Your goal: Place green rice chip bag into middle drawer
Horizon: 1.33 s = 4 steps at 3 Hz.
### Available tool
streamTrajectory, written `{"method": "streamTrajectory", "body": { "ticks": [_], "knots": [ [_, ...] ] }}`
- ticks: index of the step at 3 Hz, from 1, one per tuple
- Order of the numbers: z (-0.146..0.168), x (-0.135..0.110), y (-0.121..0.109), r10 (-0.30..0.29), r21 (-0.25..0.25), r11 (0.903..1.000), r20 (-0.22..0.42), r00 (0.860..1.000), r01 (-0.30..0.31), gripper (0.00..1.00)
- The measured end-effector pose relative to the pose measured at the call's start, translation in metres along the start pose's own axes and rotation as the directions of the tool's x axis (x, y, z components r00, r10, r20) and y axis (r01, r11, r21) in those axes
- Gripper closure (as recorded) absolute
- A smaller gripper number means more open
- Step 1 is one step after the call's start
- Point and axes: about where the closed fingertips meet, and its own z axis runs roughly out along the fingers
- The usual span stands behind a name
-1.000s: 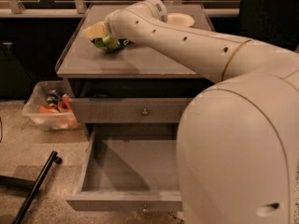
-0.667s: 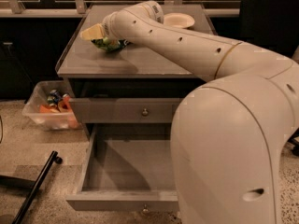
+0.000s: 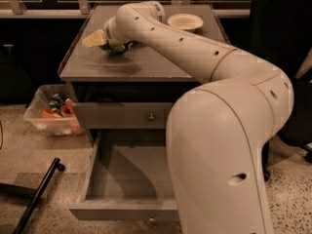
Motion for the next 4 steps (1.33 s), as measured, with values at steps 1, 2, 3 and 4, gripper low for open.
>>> {"method": "streamTrajectory", "body": {
  "ticks": [1, 2, 3, 4],
  "knots": [
    [0.011, 0.008, -0.001, -0.025, 0.007, 0.9997, -0.059, 0.998, 0.025, 0.19],
    [0.017, 0.015, -0.005, -0.05, 0.045, 0.9974, -0.116, 0.992, 0.056, 0.42],
    [0.022, 0.023, -0.012, -0.055, 0.087, 0.9938, -0.16, 0.986, 0.07, 0.65],
    [0.008, 0.024, -0.031, -0.045, 0.161, 0.9845, -0.149, 0.988, 0.07, 0.88]
  ]
}}
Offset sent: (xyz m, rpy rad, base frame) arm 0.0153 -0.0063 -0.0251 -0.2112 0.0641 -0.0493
